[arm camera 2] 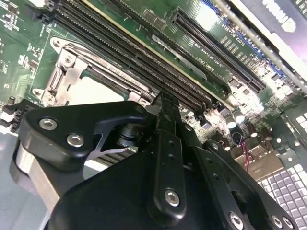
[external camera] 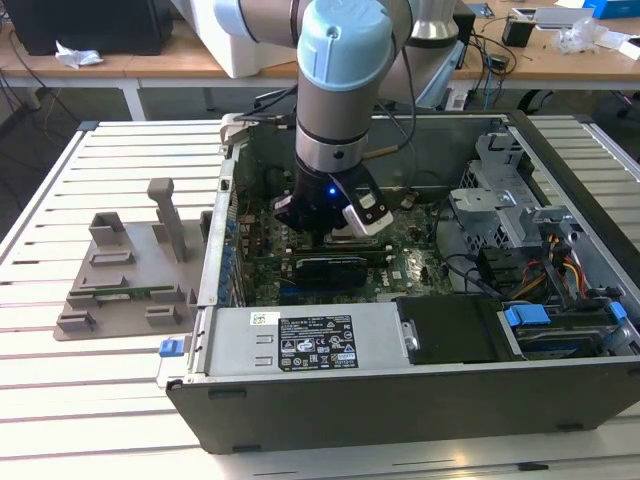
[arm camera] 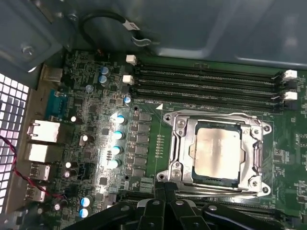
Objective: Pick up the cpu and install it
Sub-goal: 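Install the second cpu locking lever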
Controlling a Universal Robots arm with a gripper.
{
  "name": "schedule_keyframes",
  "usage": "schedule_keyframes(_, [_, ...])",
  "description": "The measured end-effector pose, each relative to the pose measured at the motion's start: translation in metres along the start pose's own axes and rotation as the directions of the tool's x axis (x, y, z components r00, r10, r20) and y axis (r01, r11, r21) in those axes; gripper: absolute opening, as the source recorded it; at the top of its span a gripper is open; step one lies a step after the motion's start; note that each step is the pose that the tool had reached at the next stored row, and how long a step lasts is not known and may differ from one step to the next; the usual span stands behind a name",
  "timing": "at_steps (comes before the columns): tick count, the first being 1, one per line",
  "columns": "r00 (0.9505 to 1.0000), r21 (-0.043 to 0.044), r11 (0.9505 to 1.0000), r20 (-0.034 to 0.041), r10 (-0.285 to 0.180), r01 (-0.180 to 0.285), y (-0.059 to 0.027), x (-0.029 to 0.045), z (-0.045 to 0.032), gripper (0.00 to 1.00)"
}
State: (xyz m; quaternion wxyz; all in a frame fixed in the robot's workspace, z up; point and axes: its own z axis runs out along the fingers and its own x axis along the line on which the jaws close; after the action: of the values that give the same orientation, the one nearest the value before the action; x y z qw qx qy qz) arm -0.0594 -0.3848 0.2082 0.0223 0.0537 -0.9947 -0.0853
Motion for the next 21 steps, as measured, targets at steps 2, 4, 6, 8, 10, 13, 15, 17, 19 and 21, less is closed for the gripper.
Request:
schedule_keyframes(2, [1.0, -0.0006, 1.0, -0.0002, -0.002, 0.002, -0.0003, 0.0002, 0.0022, 0.11])
schedule_keyframes(4, [1.0, -0.0007, 1.0, -0.0003, -0.003, 0.003, -0.0004, 0.0003, 0.003, 0.11])
schedule_keyframes(6, [1.0, -0.0005, 1.0, -0.0015, -0.007, 0.007, 0.0038, -0.0003, 0.0065, 0.11])
schedule_keyframes(8, [0.9999, -0.0007, 0.9999, -0.0019, -0.013, 0.013, 0.0076, -0.0009, 0.009, 0.11])
schedule_keyframes(10, [0.9999, -0.0036, 0.9999, -0.002, -0.015, 0.015, 0.0073, -0.0008, 0.0098, 0.11])
schedule_keyframes(13, [0.9999, -0.0044, 0.9999, -0.0007, -0.015, 0.015, 0.0092, -0.0005, -0.0017, 0.11])
schedule_keyframes(15, [0.9999, -0.0042, 0.9999, -0.0008, -0.015, 0.015, 0.0119, -0.0005, -0.0076, 0.11])
schedule_keyframes(17, [0.9999, -0.0042, 0.9999, -0.0011, -0.015, 0.015, 0.0156, -0.0062, -0.0102, 0.11])
schedule_keyframes(19, [0.9999, -0.0041, 0.9999, -0.0035, -0.015, 0.015, 0.019, -0.0187, -0.0101, 0.11])
schedule_keyframes(21, [0.9999, -0.0043, 0.9999, -0.0056, -0.014, 0.014, 0.0233, -0.0283, -0.0096, 0.11])
